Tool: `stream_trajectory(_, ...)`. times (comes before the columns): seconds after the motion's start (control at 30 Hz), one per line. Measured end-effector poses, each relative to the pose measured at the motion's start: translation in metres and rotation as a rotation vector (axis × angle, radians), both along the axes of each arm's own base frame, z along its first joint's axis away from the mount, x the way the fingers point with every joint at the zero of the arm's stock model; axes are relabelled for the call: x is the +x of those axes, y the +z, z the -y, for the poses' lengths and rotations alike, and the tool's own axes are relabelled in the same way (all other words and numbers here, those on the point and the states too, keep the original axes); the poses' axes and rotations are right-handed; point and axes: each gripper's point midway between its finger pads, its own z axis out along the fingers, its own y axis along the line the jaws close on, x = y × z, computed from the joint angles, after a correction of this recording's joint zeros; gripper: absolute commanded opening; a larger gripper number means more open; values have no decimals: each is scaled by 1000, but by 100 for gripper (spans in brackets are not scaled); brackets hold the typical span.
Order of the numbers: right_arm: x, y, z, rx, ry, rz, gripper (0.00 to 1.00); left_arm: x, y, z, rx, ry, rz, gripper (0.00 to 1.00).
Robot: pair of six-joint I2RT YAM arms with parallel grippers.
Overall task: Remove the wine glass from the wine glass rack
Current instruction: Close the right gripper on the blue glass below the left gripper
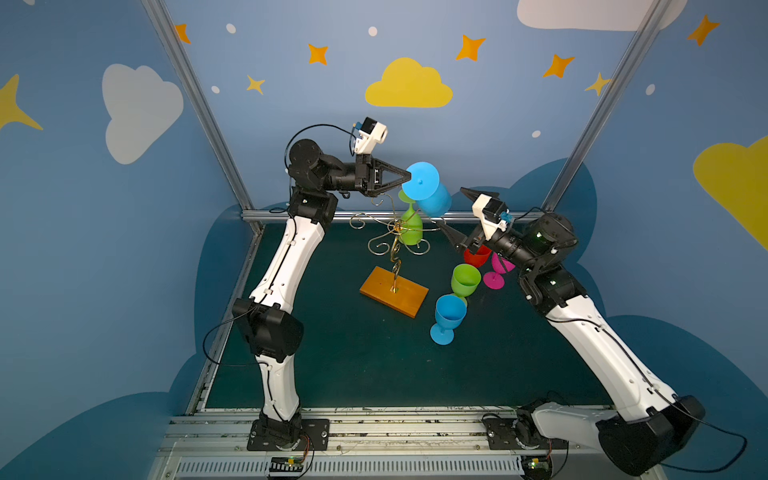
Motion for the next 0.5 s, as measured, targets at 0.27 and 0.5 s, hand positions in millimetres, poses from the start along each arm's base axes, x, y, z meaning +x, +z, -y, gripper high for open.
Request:
stream_trajectory(0.27, 27, -15, -13, -35, -1, -21, 88, -13, 4, 6, -1, -22, 6, 3)
stream_trajectory(0.5, 41, -8, -20, -29, -1, -11, 88, -29, 12, 10, -7, -45, 31, 3)
